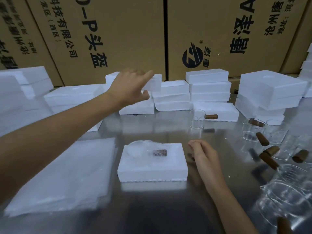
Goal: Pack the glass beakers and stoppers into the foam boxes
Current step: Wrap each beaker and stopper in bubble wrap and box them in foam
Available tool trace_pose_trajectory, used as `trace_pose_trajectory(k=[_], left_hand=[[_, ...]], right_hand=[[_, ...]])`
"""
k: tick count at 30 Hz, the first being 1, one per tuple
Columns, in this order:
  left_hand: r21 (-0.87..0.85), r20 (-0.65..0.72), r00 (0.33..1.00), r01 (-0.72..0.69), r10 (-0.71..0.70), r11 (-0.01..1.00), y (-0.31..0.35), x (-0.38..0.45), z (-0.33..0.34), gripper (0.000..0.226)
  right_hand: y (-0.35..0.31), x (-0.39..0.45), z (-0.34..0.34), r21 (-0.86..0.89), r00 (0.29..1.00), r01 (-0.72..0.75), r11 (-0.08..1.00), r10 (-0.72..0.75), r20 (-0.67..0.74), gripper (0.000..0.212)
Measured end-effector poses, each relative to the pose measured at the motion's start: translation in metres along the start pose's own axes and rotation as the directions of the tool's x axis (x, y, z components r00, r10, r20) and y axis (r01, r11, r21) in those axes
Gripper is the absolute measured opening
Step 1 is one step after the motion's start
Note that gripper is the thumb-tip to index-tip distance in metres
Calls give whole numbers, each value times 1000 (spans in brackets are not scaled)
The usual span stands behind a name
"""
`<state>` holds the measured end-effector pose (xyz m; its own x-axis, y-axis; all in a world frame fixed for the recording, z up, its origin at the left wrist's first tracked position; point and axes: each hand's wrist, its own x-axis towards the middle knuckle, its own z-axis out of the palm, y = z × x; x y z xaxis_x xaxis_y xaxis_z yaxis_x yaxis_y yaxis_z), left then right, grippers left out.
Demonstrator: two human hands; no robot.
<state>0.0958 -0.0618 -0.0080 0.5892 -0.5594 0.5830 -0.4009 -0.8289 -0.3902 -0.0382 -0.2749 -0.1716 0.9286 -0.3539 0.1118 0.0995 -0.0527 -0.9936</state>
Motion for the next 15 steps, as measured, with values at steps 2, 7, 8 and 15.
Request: trace_pose_trajectory(k=[2, 7, 8, 15], left_hand=[[-43, -19, 1000, -11, 10, 999, 20, -24, -24, 37], [-154, -52, 999, -10, 2, 988, 78, -88, -70, 38], [-175, -37, 999, -14, 8, 985, 89, -99, -73, 38], [-138, 59, 996, 69, -61, 988, 140, -154, -58, 34]], right_hand=[[0, -1, 0, -7, 1000, -5, 1000, 5, 1, 17], [-3, -3, 1, -36, 1000, -8, 999, 7, -9, 24], [-4, -3, 2, -45, 1000, -6, 999, 6, -4, 25], [-5, -3, -2, -50, 1000, -10, 999, 10, 0, 26]])
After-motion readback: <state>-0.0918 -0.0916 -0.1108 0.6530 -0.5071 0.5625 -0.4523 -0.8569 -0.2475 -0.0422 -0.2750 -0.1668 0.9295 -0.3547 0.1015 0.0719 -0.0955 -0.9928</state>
